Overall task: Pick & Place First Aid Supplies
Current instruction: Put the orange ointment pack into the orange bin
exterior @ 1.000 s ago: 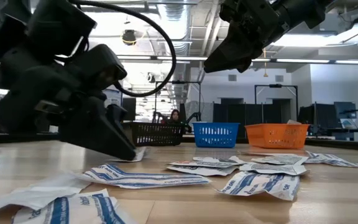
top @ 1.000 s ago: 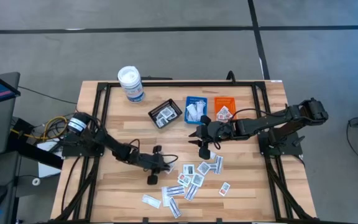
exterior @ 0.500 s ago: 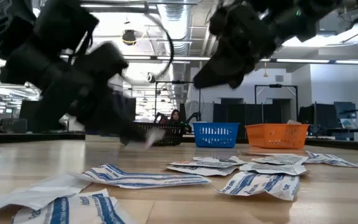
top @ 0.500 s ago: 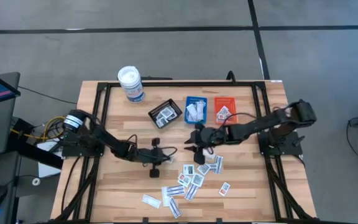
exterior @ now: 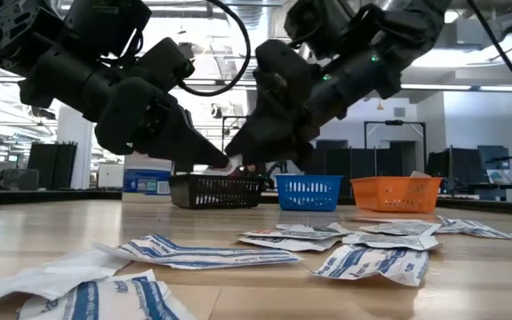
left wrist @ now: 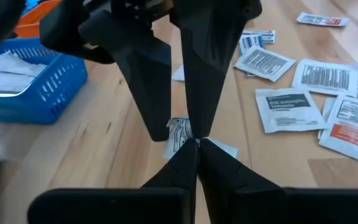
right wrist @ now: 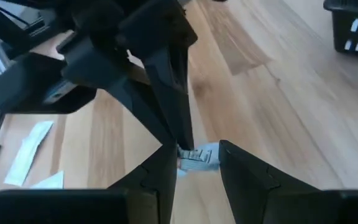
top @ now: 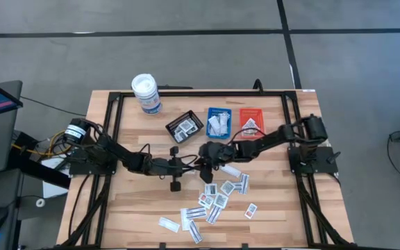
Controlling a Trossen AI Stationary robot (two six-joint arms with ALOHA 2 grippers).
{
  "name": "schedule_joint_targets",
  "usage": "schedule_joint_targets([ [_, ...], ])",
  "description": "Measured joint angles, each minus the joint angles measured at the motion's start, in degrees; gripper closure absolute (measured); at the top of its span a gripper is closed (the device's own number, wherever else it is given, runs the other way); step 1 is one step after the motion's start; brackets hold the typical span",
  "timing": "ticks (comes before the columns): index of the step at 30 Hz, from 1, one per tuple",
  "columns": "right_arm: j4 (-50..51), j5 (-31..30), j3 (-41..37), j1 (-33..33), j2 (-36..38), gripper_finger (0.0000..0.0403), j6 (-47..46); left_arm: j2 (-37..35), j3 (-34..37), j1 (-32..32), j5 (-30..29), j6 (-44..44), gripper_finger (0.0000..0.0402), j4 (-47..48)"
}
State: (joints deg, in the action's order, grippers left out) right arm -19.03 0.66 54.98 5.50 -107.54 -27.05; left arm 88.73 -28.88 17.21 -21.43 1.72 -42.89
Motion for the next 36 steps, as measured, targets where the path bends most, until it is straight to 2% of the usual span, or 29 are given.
schedule_joint_targets([
  [10, -0.2, 2.3, 0.6, -0.5, -0.5, 0.0294, 0.0, -0.1, 0.0, 0.0, 0.2, 0.0, 0.0383, 0.0],
  [26, 0.2, 2.6, 0.6, -0.4, -0.5, 0.0397, 3.6, -0.1, -0.1, 0.0, 0.0, 0.0, 0.0375, -0.1],
  [36, 1.0, 2.6, 0.7, -0.4, -0.4, 0.0396, 3.6, -0.1, -0.1, 0.0, 0.0, -0.7, 0.0350, -0.1],
])
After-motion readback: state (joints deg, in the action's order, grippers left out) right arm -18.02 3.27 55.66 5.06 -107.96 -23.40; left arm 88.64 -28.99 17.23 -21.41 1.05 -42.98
